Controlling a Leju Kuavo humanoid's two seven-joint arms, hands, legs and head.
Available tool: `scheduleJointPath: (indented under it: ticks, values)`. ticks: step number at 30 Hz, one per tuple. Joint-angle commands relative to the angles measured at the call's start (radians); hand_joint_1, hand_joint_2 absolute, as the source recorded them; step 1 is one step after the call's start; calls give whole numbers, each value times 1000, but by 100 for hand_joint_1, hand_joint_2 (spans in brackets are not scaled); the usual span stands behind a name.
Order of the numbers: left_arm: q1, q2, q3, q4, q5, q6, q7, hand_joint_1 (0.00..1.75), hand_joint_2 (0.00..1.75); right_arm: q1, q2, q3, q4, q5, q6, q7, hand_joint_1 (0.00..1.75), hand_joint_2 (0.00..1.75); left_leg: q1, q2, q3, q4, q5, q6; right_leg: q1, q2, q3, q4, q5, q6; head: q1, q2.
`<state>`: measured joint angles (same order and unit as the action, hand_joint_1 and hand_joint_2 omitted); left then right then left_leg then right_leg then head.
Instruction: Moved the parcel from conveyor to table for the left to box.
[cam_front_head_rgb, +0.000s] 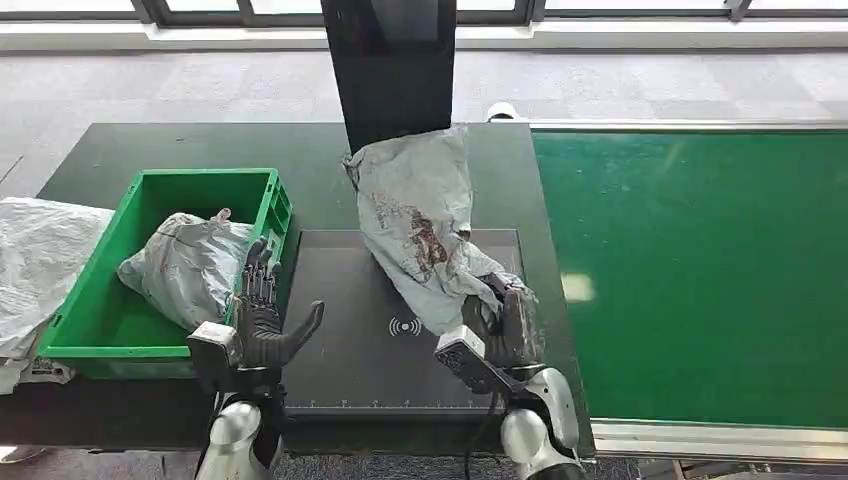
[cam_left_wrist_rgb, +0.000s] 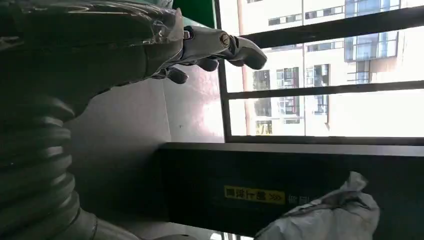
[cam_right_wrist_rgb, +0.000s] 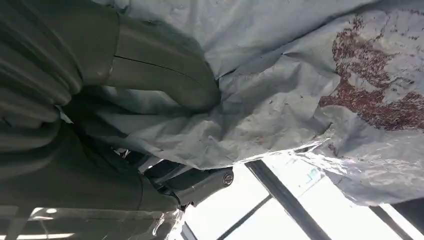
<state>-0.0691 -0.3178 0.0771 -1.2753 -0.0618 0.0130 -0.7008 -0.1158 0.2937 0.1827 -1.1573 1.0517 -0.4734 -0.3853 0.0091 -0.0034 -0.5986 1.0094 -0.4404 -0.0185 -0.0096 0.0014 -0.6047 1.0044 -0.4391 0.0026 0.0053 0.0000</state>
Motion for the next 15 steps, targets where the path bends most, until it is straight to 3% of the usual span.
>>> scheduleJointPath:
  ticks: [1,4,6,10,11,12,15]
  values:
    - [0,-31,13,22,6,6,3,0,175,-109,-26,2,278,-30,-7,7,175,175,0,1,3,-1,-1,1,0,1,3,-2,0,0,0,0]
    - [0,-31,13,22,7,7,3,0,175,-108,-26,0,277,-27,-3,19,175,175,0,1,2,-1,0,1,0,1,2,-1,0,0,0,0]
    - [12,-31,12,9,9,14,3,0,175,-134,-32,-13,368,-35,85,67,175,175,0,1,3,-1,-1,1,0,0,3,-2,0,0,0,0]
    - [16,-31,11,7,3,20,3,0,175,-154,-32,-11,439,-27,114,78,175,175,0,1,3,-1,-1,1,0,0,3,-2,0,0,0,0]
    - [15,-31,9,7,-17,36,3,0,175,-156,-33,-9,447,-23,115,81,112,175,0,1,4,-3,0,1,0,0,4,-3,0,0,0,0]
    - [13,-31,2,7,-25,43,4,0,175,-158,-31,-9,458,-26,119,75,0,175,0,0,3,-2,0,1,0,0,4,-3,0,0,0,0]
    - [12,-31,-11,3,-25,47,7,0,175,-162,-30,-4,463,-37,138,54,0,175,0,0,2,-1,-1,1,0,0,2,-1,0,0,0,0]
